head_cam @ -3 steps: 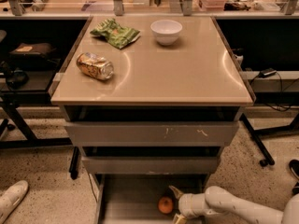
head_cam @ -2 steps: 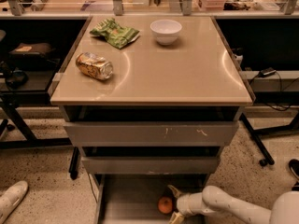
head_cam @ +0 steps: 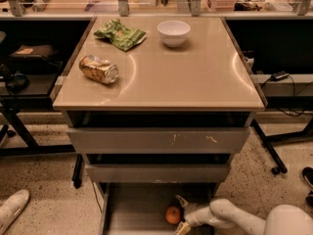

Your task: Pick orange from bottom drawer and place on counter

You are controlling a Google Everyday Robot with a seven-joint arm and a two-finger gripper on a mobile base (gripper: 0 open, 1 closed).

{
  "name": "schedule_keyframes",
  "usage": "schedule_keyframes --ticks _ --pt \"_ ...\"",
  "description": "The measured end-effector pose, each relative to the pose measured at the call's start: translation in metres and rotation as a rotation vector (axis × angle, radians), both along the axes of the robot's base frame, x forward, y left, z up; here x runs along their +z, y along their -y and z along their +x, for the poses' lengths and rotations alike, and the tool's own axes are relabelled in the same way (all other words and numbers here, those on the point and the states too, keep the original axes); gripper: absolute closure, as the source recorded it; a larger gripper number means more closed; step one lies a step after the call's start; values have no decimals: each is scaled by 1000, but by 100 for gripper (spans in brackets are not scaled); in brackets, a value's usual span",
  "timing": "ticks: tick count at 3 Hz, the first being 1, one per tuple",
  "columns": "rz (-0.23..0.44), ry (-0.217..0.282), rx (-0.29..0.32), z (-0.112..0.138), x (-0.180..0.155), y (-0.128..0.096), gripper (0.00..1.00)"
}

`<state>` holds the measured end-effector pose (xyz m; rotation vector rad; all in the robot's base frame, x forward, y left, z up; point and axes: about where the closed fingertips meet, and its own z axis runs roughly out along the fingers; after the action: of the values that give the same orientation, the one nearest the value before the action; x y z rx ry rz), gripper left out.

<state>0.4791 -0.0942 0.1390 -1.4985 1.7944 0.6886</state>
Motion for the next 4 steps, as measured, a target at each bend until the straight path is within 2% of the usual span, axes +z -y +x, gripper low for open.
schedule_keyframes --ticks 1,2,4 --pt "0 1 -3 2 -1 1 0" --pt "0 1 -3 2 -1 1 18" --pt "0 1 -3 2 -1 1 65"
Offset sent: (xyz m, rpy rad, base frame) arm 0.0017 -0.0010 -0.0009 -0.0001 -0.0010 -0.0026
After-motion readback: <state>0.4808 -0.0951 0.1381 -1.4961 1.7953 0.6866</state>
